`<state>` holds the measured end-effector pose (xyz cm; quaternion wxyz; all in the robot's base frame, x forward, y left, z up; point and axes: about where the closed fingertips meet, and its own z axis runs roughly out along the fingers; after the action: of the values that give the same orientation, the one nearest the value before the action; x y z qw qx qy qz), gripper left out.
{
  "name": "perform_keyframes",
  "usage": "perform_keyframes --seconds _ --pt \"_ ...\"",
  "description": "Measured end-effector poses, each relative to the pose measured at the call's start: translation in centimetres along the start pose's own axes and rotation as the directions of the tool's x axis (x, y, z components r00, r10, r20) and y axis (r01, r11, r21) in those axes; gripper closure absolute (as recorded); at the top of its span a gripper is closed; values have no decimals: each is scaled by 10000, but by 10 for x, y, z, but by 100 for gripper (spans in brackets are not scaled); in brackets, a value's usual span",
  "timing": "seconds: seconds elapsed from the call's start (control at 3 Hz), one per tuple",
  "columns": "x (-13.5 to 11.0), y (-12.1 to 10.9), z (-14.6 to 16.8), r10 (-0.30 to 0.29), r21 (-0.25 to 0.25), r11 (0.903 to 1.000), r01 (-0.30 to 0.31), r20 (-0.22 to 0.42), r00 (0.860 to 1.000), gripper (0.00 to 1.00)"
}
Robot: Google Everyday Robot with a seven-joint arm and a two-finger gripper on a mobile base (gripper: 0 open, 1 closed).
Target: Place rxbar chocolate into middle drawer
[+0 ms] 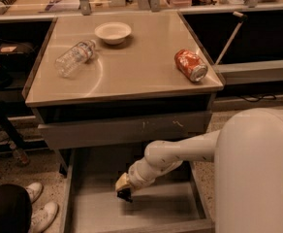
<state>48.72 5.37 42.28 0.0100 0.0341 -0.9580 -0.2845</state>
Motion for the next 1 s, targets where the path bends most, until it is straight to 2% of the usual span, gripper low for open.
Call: perform_keyframes --seconds 0.33,1.0 --pt "-9 3 17 8 -99 10000 -10 -149 9999 100" --pt "-24 -10 29 110 374 9992 -105 -151 9998 100"
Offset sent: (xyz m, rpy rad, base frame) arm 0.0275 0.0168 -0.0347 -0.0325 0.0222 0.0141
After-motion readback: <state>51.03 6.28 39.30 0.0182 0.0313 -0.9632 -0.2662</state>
